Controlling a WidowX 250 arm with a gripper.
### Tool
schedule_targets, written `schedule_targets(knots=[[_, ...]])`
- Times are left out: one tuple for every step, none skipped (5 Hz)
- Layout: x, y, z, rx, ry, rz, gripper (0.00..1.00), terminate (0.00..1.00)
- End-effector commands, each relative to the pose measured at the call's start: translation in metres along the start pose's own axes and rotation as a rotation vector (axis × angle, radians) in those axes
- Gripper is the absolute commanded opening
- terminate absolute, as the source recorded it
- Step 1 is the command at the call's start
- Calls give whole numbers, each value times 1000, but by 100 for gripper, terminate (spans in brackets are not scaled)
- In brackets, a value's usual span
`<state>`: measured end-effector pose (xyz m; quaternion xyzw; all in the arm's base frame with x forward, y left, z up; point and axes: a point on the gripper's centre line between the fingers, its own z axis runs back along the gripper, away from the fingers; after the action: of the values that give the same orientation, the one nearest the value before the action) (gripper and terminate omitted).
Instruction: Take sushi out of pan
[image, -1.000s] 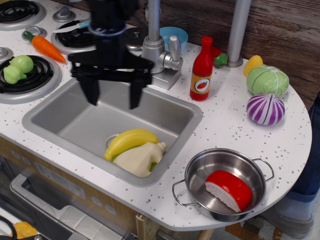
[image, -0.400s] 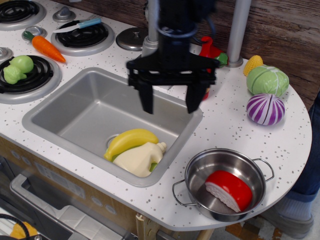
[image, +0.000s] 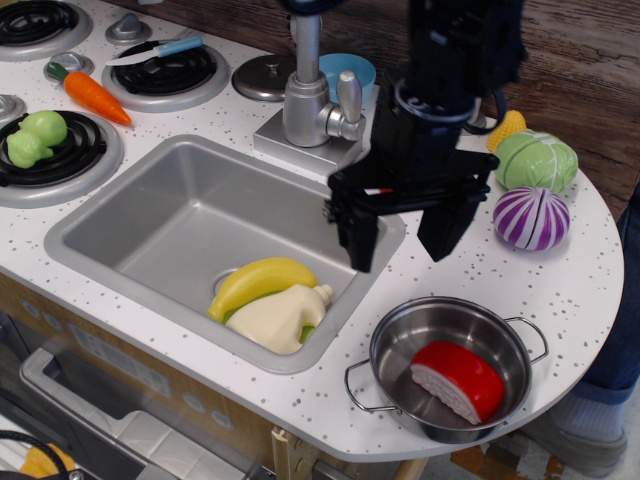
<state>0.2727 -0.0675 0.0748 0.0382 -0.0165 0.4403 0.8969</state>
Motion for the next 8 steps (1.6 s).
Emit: schedule_targets(knots=[[-13,-9,-2,-67,14,151,100,0],[-20,-13,-7,-157,44,227,100,0],[-27,-22,-15,-85,28,312,100,0],[-31,-19,-18,-59,40,324,100,0],[-35,-21,-24,-50,59,367,100,0],[-39,-21,-27,-51,55,395,100,0],[-47,-22,-34,-55,42,431,100,0],[-53,-18,-42,-48,28,445,100,0]])
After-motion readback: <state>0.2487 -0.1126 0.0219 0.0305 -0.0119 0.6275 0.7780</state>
